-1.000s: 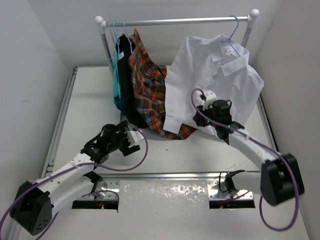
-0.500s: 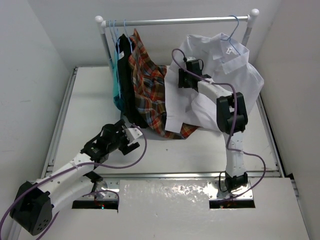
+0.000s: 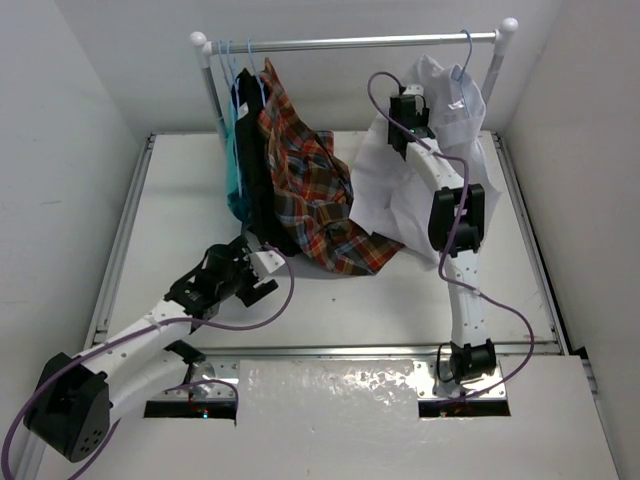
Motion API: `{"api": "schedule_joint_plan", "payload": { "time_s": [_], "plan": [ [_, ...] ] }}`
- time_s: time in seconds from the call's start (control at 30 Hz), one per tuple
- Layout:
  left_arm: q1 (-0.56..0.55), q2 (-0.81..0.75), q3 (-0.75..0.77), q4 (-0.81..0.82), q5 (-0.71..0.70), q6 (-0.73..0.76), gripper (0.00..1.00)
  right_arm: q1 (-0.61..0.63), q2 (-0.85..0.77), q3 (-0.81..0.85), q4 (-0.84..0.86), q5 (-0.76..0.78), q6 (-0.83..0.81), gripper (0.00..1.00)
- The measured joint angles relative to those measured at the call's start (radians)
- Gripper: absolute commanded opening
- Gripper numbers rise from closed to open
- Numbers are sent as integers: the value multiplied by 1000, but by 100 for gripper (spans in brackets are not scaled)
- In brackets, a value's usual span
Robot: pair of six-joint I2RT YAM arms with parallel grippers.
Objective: Place the shirt on the hanger
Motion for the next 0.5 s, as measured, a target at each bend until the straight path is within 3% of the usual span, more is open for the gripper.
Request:
{"api": "schedule_joint_plan", "payload": {
  "time_s": [0.17, 0.2, 0.23, 0.33, 0.5],
  "plan": [
    [2, 14, 8, 11, -2, 1, 96, 15, -24, -87, 85, -12, -132, 80],
    [2, 18, 8, 15, -2, 0, 96, 25, -48, -146, 109, -26, -172, 94],
    [2, 21, 9, 18, -2, -1, 96, 37, -76, -215, 126, -42, -208, 99],
    [2, 23, 9, 26, -2, -5, 96, 72, -169, -383, 141, -103, -261, 99],
    [3, 22, 5, 67, -3, -33, 96, 124, -480, -749, 199, -231, -290, 99]
  ]
}}
